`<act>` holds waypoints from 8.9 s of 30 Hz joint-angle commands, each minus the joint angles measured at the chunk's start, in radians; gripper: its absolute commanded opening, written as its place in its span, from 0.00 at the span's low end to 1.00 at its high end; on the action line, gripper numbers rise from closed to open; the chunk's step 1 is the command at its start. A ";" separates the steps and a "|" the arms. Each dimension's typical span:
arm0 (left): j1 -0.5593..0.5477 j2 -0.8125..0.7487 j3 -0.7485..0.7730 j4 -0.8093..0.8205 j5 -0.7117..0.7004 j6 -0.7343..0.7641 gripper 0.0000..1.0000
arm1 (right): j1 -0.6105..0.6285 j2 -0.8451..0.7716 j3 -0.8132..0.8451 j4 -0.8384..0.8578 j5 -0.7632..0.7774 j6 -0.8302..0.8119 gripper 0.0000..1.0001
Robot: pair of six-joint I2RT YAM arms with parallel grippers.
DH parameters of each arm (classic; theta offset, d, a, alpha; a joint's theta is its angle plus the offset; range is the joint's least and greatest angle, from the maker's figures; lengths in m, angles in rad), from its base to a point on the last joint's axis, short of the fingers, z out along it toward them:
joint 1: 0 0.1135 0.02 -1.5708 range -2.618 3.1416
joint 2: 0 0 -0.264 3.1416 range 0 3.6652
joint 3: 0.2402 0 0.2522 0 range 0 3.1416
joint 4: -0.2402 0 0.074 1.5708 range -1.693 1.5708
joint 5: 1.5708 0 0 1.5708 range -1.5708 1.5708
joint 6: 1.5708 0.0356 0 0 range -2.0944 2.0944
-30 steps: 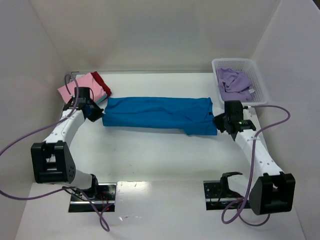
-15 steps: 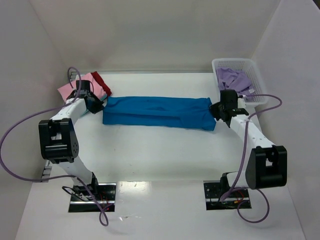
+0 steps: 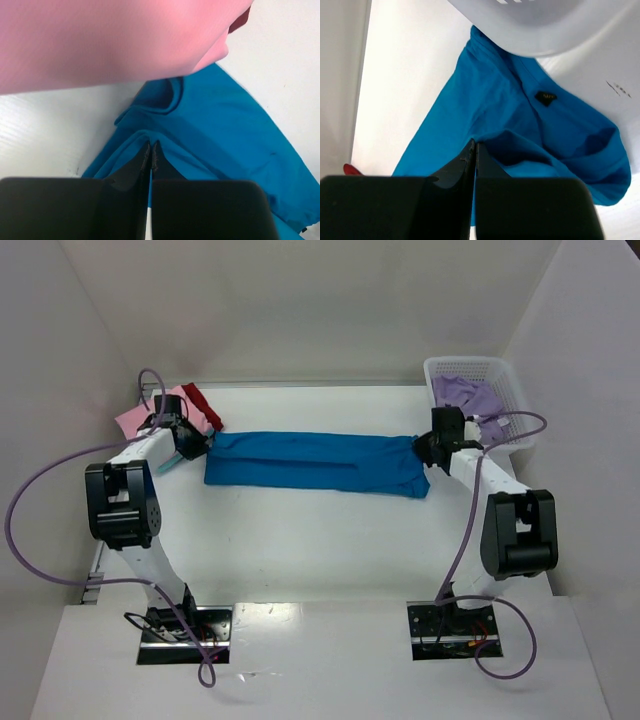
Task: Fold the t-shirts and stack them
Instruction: Fold the other side of the tshirt into a rectangle
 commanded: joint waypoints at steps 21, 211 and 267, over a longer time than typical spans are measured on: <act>0.013 -0.072 0.091 0.073 0.091 0.154 0.65 | -0.010 0.060 0.127 0.107 -0.045 -0.205 0.52; -0.442 0.144 0.173 -0.071 0.162 0.338 0.93 | 0.061 0.243 0.326 0.154 -0.125 -0.392 0.47; -0.243 0.192 0.203 -0.011 0.056 0.424 0.96 | 0.430 0.525 0.428 0.153 -0.220 -0.430 0.34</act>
